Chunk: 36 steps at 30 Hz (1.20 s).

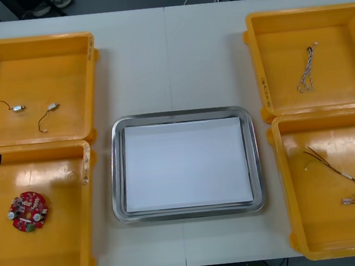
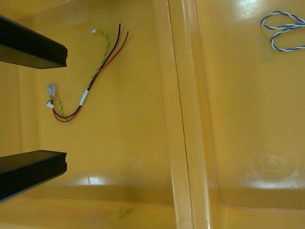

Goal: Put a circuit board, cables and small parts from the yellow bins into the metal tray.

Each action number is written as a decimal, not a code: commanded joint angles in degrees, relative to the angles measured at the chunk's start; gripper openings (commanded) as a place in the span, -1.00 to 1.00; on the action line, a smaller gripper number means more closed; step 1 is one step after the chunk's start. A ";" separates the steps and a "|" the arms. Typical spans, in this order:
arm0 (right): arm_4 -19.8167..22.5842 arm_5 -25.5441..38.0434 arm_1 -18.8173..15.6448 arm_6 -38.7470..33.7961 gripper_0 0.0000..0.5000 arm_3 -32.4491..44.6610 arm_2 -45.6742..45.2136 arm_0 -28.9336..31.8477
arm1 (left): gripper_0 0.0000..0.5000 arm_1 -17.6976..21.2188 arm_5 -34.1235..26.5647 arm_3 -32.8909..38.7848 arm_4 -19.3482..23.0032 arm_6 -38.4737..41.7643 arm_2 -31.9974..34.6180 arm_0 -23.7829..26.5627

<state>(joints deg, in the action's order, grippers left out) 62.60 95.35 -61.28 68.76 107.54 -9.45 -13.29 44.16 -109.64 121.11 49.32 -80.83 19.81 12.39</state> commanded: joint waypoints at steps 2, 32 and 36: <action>-0.46 0.28 0.37 1.55 1.00 1.36 -2.15 0.37 | 1.00 2.43 -0.36 1.76 0.43 -0.20 1.64 -0.71; -0.46 0.28 0.37 1.55 1.00 1.36 -2.15 0.37 | 1.00 2.43 -0.36 1.76 0.43 -0.20 1.64 -0.71; -0.46 0.28 0.37 1.55 1.00 1.36 -2.15 0.37 | 1.00 2.43 -0.36 1.76 0.43 -0.20 1.64 -0.71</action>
<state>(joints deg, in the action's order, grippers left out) 62.60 95.35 -61.28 68.76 107.54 -9.45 -13.29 44.16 -109.64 121.11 49.32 -80.83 19.81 12.39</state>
